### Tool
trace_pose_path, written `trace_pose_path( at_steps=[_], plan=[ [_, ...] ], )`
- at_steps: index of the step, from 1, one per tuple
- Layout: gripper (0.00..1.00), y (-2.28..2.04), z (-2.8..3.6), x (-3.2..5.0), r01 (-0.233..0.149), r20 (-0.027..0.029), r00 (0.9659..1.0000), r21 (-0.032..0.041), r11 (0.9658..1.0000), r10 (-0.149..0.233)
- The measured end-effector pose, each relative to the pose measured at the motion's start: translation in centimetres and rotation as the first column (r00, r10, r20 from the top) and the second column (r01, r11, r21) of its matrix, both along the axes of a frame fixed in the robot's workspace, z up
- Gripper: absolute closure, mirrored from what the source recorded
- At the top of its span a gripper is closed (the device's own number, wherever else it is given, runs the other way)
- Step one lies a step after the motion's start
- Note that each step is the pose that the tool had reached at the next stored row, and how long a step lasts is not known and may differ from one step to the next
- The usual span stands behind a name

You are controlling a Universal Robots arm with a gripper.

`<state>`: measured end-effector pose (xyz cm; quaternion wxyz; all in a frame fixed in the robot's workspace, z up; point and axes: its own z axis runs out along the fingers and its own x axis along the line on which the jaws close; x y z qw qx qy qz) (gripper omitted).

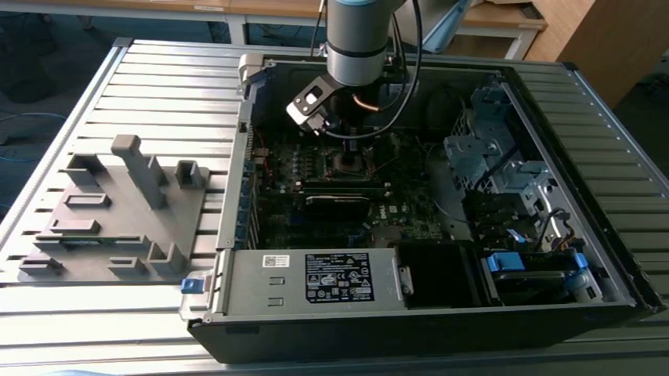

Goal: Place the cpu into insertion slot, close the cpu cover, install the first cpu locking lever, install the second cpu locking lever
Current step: 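Place the cpu into insertion slot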

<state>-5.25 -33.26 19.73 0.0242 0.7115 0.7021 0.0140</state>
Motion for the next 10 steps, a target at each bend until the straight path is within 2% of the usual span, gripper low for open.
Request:
trace_pose_path(
  at_steps=[10],
  plan=[
    [0.89, 0.02, 0.12, 0.02, 0.0, 0.0011, 1.0, 0.0015, 1.0, 0.0]
  ],
)
